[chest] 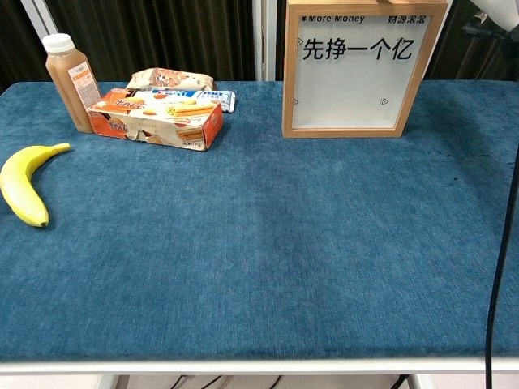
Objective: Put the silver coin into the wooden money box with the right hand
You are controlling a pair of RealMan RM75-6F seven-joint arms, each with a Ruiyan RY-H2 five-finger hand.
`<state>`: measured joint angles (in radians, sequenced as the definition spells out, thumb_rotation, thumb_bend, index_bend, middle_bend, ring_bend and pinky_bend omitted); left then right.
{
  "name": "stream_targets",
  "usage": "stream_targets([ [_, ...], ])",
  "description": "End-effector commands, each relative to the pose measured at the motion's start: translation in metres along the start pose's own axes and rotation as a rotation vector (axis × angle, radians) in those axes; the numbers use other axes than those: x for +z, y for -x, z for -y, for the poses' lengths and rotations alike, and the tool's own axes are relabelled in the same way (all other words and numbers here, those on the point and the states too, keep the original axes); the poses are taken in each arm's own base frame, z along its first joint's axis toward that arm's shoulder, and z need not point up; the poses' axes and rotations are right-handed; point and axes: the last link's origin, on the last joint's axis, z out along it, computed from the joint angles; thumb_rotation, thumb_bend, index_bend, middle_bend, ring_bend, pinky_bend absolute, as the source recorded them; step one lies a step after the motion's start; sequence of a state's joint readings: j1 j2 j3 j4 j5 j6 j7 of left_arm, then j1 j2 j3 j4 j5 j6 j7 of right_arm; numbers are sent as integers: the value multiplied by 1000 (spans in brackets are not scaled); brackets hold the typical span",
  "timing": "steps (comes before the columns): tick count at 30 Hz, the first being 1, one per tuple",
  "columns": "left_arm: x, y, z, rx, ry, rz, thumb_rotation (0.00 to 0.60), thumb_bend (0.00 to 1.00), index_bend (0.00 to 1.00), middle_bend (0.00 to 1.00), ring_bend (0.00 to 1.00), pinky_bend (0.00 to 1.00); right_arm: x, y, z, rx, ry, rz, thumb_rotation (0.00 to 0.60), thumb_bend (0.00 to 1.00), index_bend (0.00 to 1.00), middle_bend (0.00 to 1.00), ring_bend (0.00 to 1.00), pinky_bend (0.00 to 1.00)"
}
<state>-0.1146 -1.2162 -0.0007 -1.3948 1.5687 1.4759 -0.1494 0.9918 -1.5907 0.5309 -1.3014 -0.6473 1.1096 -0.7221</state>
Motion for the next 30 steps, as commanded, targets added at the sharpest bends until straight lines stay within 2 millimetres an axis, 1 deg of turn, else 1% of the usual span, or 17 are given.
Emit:
stream_targets([
  [1, 0, 0, 0, 0, -2, 0, 600, 123, 26, 0, 0, 0, 0, 4, -2, 4, 4, 13, 600, 433, 705, 76, 0, 0],
  [21, 0, 0, 3, -4, -11, 3, 600, 122, 26, 0, 0, 0, -3, 9, 0, 11, 0, 28, 600, 434, 704, 76, 0, 0],
  [24, 1, 0, 3, -3, -10, 4, 600, 123, 26, 0, 0, 0, -2, 9, 0, 15, 2, 30, 600, 428, 680, 74, 0, 0],
  [25, 1, 1, 2, -4, -10, 4, 600, 122, 27, 0, 0, 0, -2, 9, 0, 16, 2, 31, 600, 414, 643, 70, 0, 0],
  [27, 1, 1, 2, -4, -10, 3, 600, 122, 27, 0, 0, 0, -2, 10, 1, 21, -1, 37, 600, 385, 525, 59, 0, 0],
  [30, 1, 1, 3, -4, -12, 2, 600, 122, 26, 0, 0, 0, -3, 10, 1, 32, -4, 50, 600, 359, 229, 32, 0, 0],
])
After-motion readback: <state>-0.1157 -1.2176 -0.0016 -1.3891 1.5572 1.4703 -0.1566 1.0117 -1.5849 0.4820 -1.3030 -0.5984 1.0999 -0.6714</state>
